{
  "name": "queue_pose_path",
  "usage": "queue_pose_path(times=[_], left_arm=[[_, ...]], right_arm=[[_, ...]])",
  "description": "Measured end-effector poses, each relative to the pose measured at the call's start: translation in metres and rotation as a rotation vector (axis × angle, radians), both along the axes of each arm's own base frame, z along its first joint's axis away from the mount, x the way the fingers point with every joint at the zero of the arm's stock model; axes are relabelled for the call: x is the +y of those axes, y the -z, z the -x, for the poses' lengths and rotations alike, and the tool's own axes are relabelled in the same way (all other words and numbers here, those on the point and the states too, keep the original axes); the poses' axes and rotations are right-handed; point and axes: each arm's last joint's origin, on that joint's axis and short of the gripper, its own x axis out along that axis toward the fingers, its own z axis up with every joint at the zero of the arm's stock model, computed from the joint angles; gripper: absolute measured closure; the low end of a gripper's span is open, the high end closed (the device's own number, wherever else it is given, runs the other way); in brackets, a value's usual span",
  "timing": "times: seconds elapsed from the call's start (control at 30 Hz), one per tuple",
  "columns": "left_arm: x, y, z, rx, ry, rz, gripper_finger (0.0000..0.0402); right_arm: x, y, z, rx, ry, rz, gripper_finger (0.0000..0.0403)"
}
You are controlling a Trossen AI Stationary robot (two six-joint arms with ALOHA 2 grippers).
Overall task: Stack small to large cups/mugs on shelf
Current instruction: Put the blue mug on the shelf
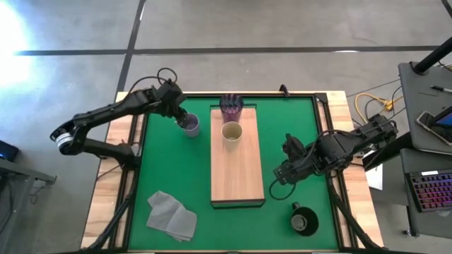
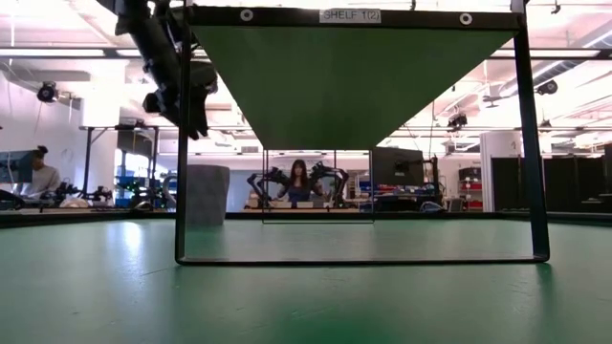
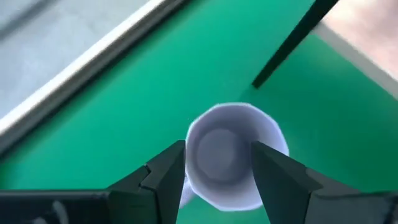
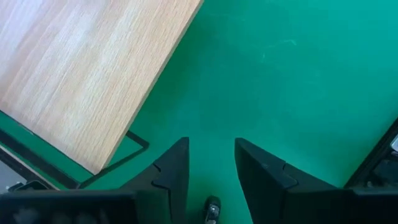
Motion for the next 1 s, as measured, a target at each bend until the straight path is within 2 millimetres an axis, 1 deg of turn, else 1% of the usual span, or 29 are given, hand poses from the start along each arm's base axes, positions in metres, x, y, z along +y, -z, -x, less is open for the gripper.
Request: queue_pose_path(times=[0.1, 0.17, 0.37, 0.57, 0.83, 1.0], left_arm=[[0.008, 0.006, 0.002, -0.028, 0.018, 0.1, 0.0235], [0.012, 0.01, 0.002, -0.018, 0.016, 0.126, 0.0235], [0.021, 0.021, 0.001, 0.054, 0.051, 0.136, 0.0235], [0.031, 0.035, -0.005, 0.113, 0.052, 0.16, 0.0235], [0.039, 0.055, -0.013, 0.212, 0.052, 0.17, 0.0235], [0.043, 0.062, -0.017, 0.241, 0.05, 0.181, 0.024]], right_arm=[[-0.001, 0.0, 0.0, 0.003, -0.006, 0.005, 0.0269], [-0.001, 0.0, 0.0, 0.01, -0.009, 0.008, 0.0263], [-0.002, -0.001, 0.002, 0.018, -0.008, 0.012, 0.0255], [-0.003, -0.001, 0.003, 0.015, -0.005, 0.009, 0.0255], [-0.003, -0.001, 0.003, 0.016, -0.015, 0.012, 0.0265], [-0.003, -0.001, 0.004, 0.017, -0.018, 0.013, 0.027]])
